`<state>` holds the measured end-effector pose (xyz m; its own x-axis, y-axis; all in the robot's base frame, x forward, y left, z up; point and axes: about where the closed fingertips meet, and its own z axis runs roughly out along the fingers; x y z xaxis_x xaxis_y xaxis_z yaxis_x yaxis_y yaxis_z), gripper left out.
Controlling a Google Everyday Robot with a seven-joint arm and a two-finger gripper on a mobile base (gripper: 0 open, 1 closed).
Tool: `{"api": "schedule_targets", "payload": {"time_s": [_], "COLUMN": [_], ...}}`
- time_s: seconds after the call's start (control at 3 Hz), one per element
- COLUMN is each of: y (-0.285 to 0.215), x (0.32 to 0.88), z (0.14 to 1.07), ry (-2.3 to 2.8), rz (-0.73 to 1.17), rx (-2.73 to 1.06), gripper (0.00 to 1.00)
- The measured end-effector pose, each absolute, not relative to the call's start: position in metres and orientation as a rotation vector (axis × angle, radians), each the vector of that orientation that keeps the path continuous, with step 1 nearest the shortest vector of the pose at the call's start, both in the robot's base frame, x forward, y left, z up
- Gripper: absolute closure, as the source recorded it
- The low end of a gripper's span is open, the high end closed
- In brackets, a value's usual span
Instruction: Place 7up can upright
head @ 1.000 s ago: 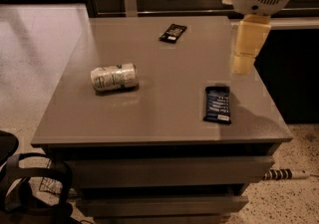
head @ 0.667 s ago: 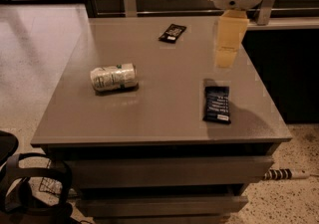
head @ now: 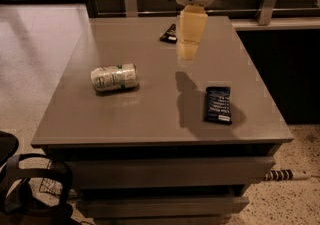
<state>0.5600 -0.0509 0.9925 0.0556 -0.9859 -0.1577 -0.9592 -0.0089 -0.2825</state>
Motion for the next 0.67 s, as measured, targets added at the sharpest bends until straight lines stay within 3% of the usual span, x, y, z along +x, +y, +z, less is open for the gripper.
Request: {"api": "schedule_targets", "payload": {"time_s": [0.67], "y": [-0.035], "x": [0.57], "z": [0.987], "ry": [1.921], "rz": [-0.095], "rx": [-2.052], "gripper": [0.0]}}
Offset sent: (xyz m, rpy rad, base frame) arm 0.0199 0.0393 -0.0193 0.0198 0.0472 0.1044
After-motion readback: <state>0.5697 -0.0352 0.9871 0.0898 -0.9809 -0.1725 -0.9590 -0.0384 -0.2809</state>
